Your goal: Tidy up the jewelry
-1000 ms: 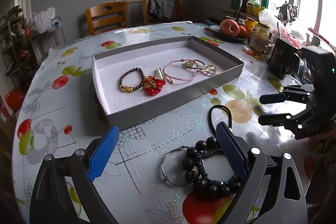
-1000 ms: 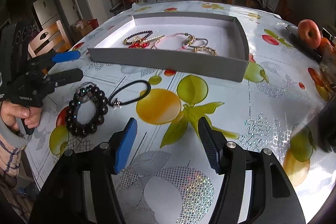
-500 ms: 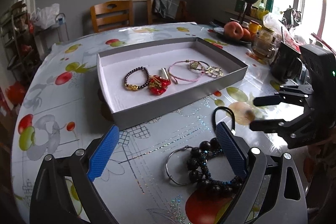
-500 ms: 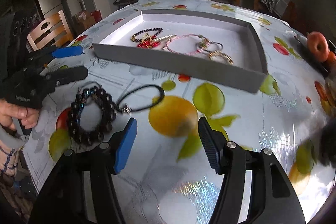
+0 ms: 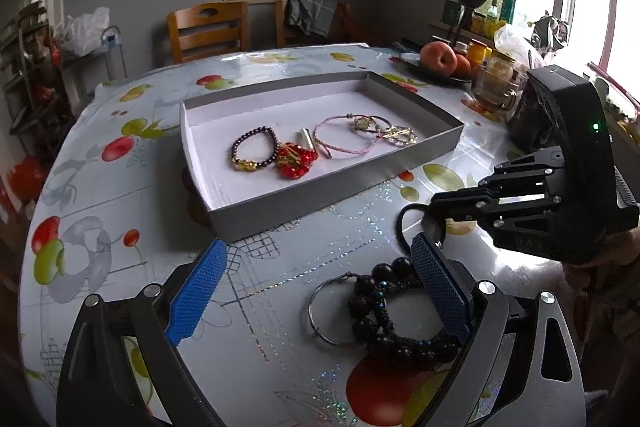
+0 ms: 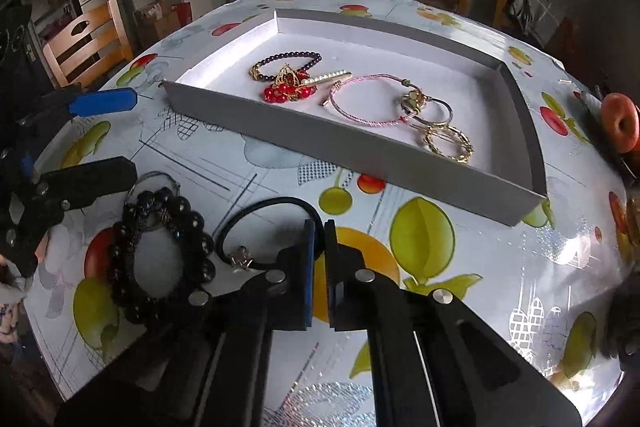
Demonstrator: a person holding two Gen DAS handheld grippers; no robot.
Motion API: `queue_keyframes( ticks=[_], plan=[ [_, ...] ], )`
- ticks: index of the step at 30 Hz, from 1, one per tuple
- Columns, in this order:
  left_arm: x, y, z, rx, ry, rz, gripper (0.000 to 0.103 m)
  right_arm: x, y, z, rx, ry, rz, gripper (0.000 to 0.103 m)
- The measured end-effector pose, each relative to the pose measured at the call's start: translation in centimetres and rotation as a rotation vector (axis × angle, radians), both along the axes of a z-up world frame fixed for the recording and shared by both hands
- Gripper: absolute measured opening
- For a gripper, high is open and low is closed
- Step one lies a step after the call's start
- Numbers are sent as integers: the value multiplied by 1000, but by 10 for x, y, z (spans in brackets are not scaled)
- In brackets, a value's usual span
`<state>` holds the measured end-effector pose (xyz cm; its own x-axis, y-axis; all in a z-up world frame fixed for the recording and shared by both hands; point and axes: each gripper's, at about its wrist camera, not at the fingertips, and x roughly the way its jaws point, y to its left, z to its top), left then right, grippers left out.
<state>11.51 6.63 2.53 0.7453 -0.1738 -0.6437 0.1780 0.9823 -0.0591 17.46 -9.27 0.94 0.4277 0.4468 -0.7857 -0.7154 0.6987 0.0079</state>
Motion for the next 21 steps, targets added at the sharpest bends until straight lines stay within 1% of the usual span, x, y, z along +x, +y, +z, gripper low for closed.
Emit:
queue_keyframes(
  ticks=[7,13,21],
  plan=[
    [-9,-12,-1,0,11,-84,93,1,-35,1,15,-3,-59,3],
    [-11,-28,-4,41,26,-150,93,3,-63,3,37,-6,-102,3],
    [-15,-50,-8,94,36,-214,92,1,-72,7,65,-13,-110,3]
  ],
)
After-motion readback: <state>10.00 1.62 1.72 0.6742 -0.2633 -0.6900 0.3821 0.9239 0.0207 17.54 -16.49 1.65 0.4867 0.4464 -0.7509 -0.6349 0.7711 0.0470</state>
